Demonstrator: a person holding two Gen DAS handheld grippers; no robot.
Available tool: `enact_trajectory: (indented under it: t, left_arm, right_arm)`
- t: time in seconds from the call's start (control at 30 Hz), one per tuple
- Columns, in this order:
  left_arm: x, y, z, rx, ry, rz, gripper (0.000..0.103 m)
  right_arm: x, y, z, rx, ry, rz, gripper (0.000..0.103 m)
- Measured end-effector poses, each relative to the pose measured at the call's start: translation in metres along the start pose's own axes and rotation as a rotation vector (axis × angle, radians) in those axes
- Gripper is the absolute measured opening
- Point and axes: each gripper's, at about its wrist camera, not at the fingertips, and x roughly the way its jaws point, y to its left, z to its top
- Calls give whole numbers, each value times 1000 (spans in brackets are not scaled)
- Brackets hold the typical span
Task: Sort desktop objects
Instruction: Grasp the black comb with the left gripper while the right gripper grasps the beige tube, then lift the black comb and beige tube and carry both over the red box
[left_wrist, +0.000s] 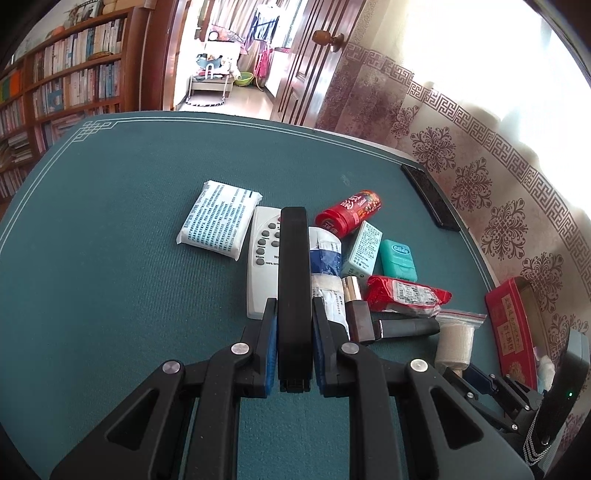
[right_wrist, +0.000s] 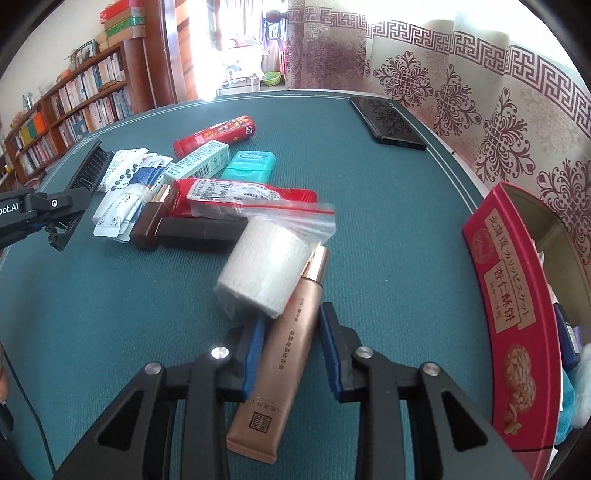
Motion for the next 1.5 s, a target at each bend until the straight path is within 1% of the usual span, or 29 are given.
enact_trajectory:
  t: [0.07, 0.3, 0.33, 0.37, 0.47, 0.5, 0.6, 0.67, 0.7, 0.77, 0.9, 1.03, 1.1, 1.2, 1.27, 1.4, 1.5]
  left_arm:
    - [0, -3, -1, 8, 0, -2, 18]
    - [-4, -19, -4, 43, -6, -27, 18]
    - [-5, -22, -5, 49, -8, -33, 18]
    - [-6, -25, -6, 56, -9, -39, 18]
    - [-10, -34, -7, 74, -10, -63, 18]
    - [-11, -37, -8, 79, -10, -69, 18]
    - [-13, -45, -11, 97, -13, -76, 18]
    - [-14, -48, -11, 106, -14, -82, 18]
    - [-15, -49, -12, 109, -15, -83, 18]
    - [-15, -52, -12, 113, -14, -87, 18]
    - [-17, -55, -12, 121, -16, -94, 18]
    - [-18, -59, -13, 128, -16, -100, 18]
    - [-20, -61, -14, 135, -18, -105, 18]
    - [-23, -65, -16, 145, -25, -112, 18]
    - [-24, -67, -16, 151, -28, -120, 18]
    - [-25, -72, -19, 160, -17, -143, 18]
    - [-23, -77, -22, 174, -13, -141, 18]
  right_arm:
    - [-3, -8, -3, 20, 7, 13, 25]
    - [-17, -38, -18, 152, 35, 122, 24]
    - [-21, -40, -20, 167, 30, 138, 23]
    - [-25, -42, -22, 177, 25, 153, 17]
    - [-35, -43, -25, 182, 11, 185, 16]
    - [-38, -41, -26, 174, 9, 179, 16]
    - [-38, -36, -28, 150, 11, 127, 16]
    - [-30, -40, -29, 167, 41, 153, 16]
    - [-28, -43, -28, 179, 41, 165, 17]
    - [-26, -44, -27, 180, 40, 156, 17]
    - [-18, -39, -27, 151, 66, 141, 21]
    - [-16, -30, -24, 98, 57, 96, 21]
    - [-16, -28, -24, 87, 55, 83, 19]
    - [-19, -32, -27, 115, 53, 114, 18]
    - [-26, -36, -29, 142, 39, 134, 18]
    - [-44, -41, -28, 160, -14, 131, 18]
    - [-60, -50, -24, 182, -60, 120, 18]
